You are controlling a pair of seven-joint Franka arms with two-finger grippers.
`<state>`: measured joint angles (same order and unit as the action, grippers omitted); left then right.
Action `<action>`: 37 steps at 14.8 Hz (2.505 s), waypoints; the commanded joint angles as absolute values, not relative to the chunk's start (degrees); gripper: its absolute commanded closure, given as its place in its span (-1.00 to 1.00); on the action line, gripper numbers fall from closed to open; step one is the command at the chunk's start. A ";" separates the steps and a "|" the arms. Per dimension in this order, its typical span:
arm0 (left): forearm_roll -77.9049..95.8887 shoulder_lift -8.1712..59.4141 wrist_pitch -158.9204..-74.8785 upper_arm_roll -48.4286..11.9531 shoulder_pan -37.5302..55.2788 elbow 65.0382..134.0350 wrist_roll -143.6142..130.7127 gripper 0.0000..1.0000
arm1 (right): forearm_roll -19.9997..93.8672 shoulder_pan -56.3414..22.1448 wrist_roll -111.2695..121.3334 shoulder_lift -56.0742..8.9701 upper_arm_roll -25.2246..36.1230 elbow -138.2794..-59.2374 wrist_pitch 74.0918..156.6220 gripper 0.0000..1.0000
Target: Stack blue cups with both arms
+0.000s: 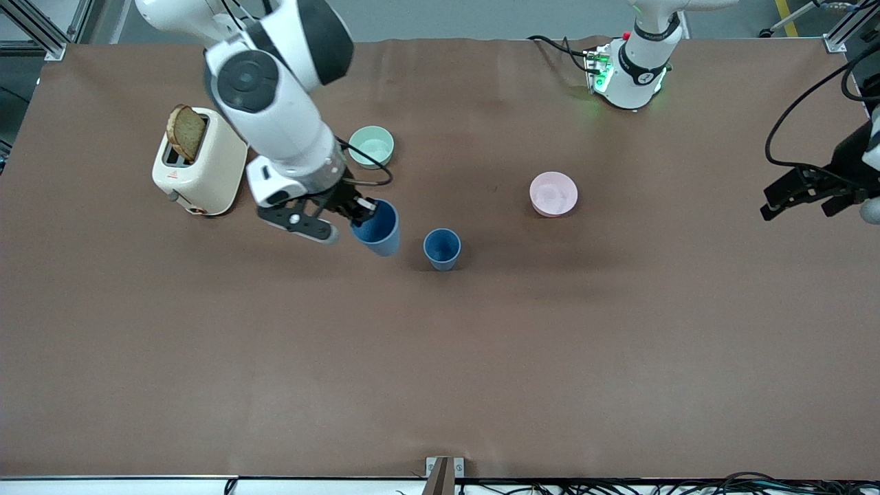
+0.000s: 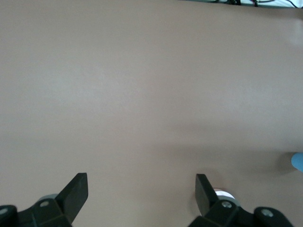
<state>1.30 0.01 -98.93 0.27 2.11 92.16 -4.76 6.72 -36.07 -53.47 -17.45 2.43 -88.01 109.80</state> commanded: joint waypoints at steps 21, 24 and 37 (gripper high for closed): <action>1.49 -1.67 -93.52 -0.09 1.14 91.14 -3.25 -1.00 | 6.86 -46.14 -57.75 -28.12 3.08 -91.32 123.84 0.94; 1.58 -1.76 -93.52 -0.26 1.23 91.32 -3.34 -1.00 | 6.68 -45.70 -57.39 -28.12 3.16 -91.32 123.75 0.86; 2.02 -1.84 -93.52 -0.88 1.50 91.14 -3.78 -1.00 | 2.20 -34.66 -47.32 -16.90 5.27 -91.41 115.95 -0.84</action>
